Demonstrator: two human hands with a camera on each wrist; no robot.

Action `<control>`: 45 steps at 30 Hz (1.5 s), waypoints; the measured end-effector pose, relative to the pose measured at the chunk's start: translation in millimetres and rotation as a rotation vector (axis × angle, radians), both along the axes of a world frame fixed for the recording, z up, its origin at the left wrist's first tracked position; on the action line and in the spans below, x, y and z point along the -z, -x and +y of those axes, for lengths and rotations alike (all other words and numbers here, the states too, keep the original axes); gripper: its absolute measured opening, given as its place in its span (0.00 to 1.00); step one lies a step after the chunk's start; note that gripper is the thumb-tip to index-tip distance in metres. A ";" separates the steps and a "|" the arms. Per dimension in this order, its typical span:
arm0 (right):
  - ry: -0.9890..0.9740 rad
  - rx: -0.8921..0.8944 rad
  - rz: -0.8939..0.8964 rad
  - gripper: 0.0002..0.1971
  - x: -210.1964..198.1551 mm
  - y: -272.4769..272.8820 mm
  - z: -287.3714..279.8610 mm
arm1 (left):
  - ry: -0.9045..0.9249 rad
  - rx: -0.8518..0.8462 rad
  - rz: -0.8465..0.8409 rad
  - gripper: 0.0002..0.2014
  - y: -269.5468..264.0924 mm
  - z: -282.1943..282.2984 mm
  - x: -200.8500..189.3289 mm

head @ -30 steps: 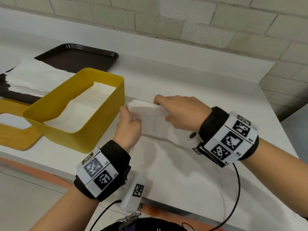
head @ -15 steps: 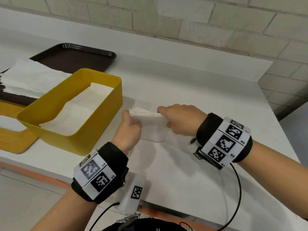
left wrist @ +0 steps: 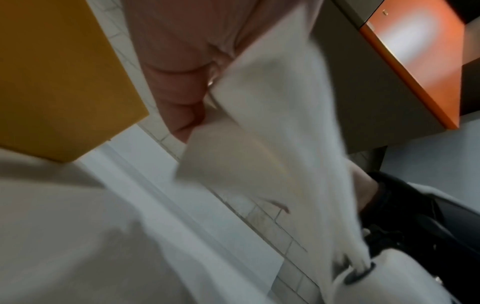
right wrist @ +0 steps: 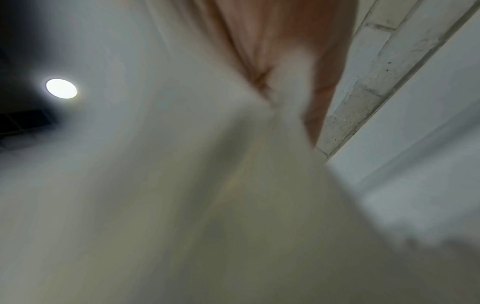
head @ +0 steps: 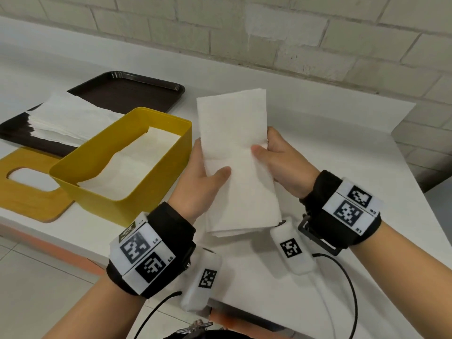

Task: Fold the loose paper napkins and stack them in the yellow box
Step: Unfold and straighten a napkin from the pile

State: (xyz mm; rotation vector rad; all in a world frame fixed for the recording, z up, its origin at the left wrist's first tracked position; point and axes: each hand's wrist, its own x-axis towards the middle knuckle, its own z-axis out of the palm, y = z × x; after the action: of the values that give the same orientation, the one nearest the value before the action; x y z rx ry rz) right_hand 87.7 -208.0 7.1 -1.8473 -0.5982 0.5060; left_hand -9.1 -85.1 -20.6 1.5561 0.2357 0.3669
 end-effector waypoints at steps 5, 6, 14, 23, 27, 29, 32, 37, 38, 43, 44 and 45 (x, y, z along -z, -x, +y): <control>-0.143 -0.029 -0.007 0.19 -19.8 -4.4 9.3 | -0.052 0.112 -0.036 0.32 15.5 15.5 -23.4; -0.181 -0.045 -0.027 0.25 -28.0 -7.1 10.9 | -0.061 0.149 -0.019 0.35 19.6 19.8 -28.7; -0.003 -0.285 -0.377 0.11 -76.4 -27.9 48.6 | -0.277 0.179 0.191 0.07 51.3 60.2 -63.8; 0.131 -0.194 -0.568 0.09 -58.1 -46.8 131.5 | -0.591 -0.201 0.369 0.12 64.5 136.0 -77.1; 0.311 -0.249 -0.651 0.13 -38.4 -46.6 157.8 | -0.876 -0.256 0.541 0.14 57.2 151.7 -60.4; 0.419 -0.311 -0.666 0.13 -28.7 -48.3 166.8 | -0.946 -0.238 0.598 0.15 54.2 154.4 -52.0; 0.581 -0.417 -0.658 0.13 -18.4 -50.3 173.7 | -1.005 -0.155 0.711 0.16 48.4 157.0 -42.6; 0.764 -0.600 -0.783 0.15 -12.9 -45.6 180.5 | -1.029 -0.042 0.906 0.21 43.4 155.5 -31.6; 0.794 -0.631 -0.790 0.15 -11.8 -44.8 181.8 | -1.048 -0.019 0.941 0.23 43.0 154.0 -30.1; 0.859 -0.700 -0.904 0.15 -6.7 -45.6 178.0 | -1.296 0.117 0.834 0.18 44.0 138.9 -30.3; 0.860 -0.715 -0.943 0.15 -6.6 -45.9 174.1 | -1.257 0.149 0.809 0.18 44.9 135.9 -30.7; 0.866 -0.735 -0.961 0.14 -6.8 -45.7 169.0 | -1.190 0.190 0.809 0.18 46.1 132.9 -31.2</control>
State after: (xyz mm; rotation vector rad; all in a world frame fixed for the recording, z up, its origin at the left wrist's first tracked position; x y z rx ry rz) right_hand 133.3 -39.0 13.9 -2.6447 -1.9897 0.3196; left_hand -55.2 47.7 10.6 2.8353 0.5415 -0.4036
